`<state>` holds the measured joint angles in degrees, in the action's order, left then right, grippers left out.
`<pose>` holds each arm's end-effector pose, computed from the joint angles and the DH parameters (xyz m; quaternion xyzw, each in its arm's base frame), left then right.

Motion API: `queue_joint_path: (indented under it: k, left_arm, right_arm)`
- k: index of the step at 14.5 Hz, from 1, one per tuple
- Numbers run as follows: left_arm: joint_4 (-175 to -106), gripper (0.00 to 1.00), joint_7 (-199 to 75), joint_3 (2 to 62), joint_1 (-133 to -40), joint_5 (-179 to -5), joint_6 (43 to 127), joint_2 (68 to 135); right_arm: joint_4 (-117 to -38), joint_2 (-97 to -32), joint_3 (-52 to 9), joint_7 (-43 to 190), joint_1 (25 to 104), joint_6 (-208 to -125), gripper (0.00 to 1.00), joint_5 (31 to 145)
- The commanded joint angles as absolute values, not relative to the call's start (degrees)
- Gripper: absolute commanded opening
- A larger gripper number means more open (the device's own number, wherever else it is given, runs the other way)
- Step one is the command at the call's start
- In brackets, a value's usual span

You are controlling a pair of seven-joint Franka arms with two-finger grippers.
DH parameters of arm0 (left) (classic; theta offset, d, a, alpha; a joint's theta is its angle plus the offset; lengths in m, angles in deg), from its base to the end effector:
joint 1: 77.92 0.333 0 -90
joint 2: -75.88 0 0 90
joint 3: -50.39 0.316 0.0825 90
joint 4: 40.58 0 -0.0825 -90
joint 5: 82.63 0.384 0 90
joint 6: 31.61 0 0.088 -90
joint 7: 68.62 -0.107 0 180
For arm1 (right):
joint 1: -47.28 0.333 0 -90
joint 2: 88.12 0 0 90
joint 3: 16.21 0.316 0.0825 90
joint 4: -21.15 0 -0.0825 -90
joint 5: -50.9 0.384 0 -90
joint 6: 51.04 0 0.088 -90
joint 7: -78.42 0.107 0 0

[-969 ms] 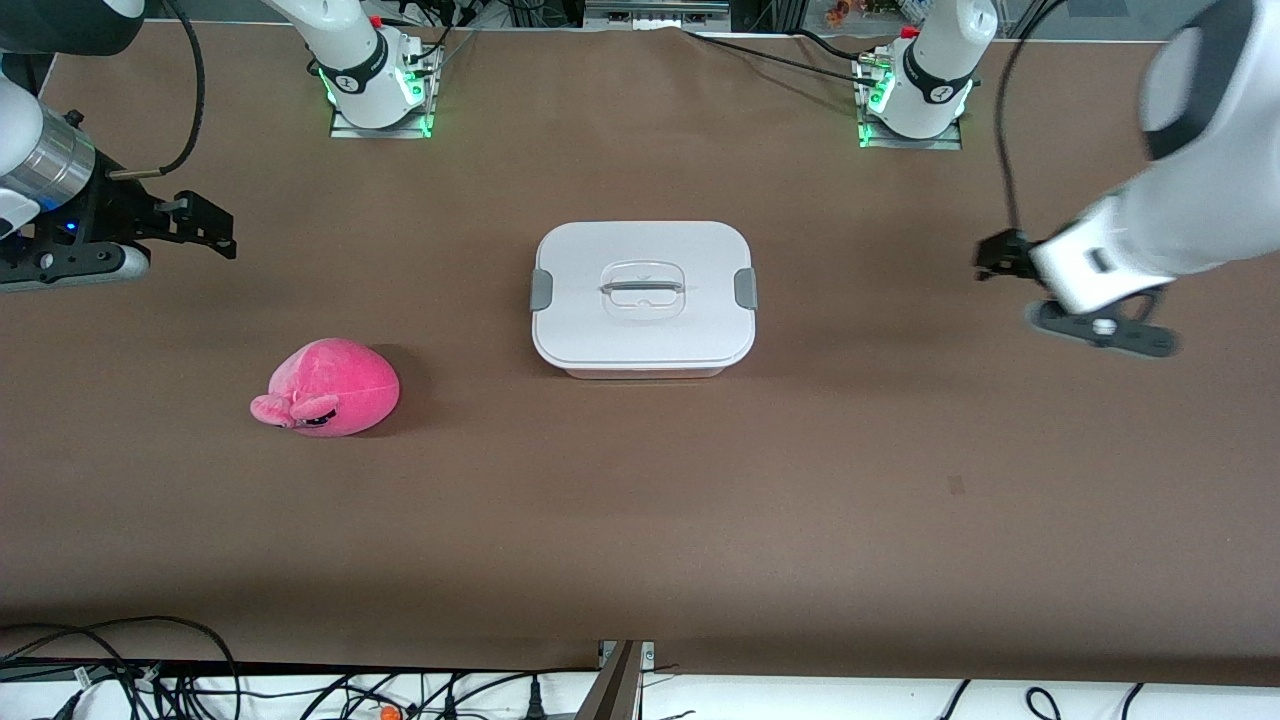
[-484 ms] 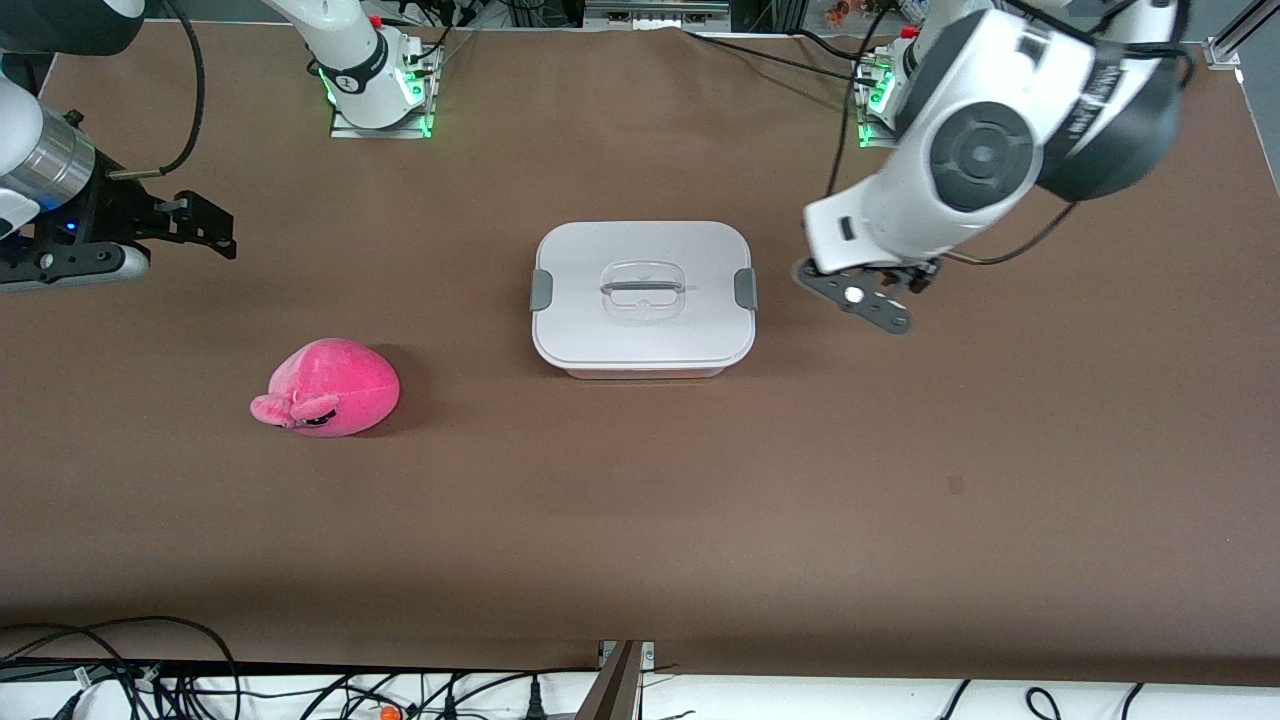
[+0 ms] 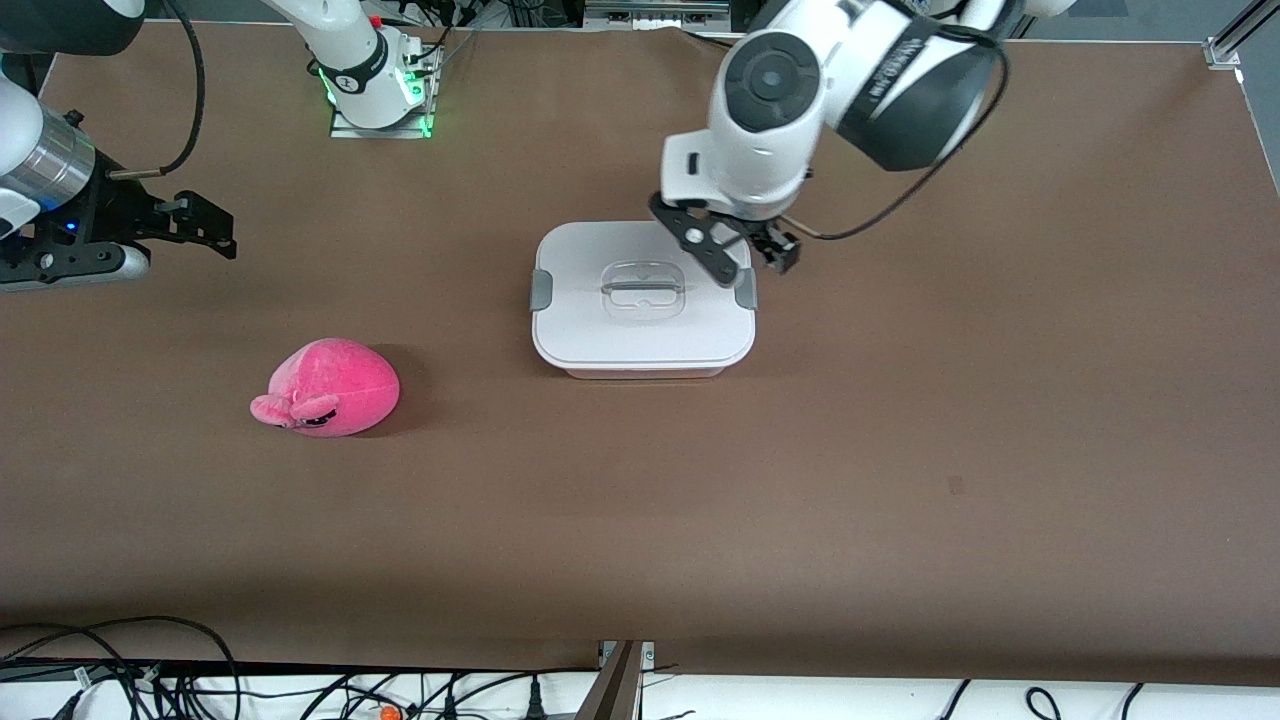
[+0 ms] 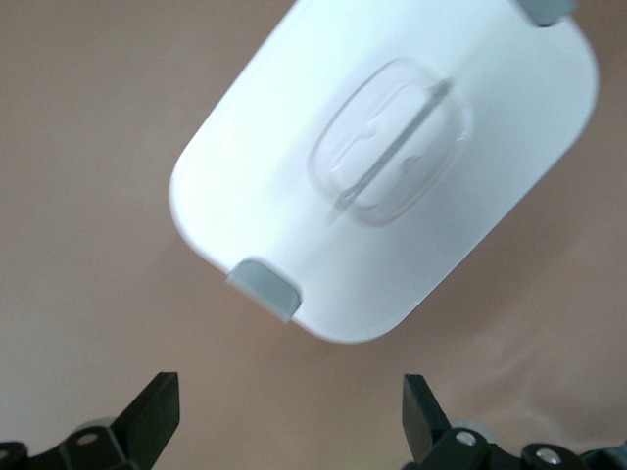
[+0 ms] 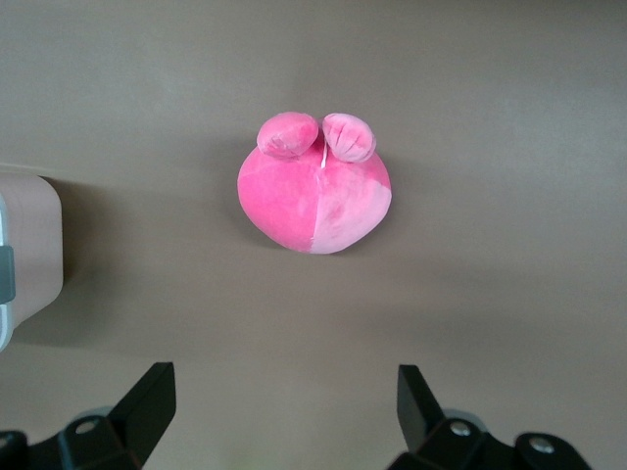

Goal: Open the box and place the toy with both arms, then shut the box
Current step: 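Move the left gripper over the white box lid handle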

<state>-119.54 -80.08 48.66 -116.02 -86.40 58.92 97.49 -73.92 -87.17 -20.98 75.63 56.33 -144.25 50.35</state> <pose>0.4995 -0.4217 0.4868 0.8990 -0.4274 -0.0941 0.0158 0.5594 0.0412 0.5782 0.9978 0.0620 -0.0244 0.0058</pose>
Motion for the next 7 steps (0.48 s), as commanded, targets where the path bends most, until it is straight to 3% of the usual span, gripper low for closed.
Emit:
queue_joint_path:
  k: [1, 7]
  left_arm:
    - [-117.9, 1.00, -87.1, 49.7, -119.4, -86.6, 63.3, 99.5]
    - [-121.0, 1.00, -91.6, 49.7, -123.9, -80.0, 71.0, 101.6]
  right_arm:
    - [-72.4, -86.9, -21.0, 75.9, 56.5, -143.3, 1.00, 50.0]
    - [-72.4, -86.9, -21.0, 75.9, 56.5, -143.3, 1.00, 50.0]
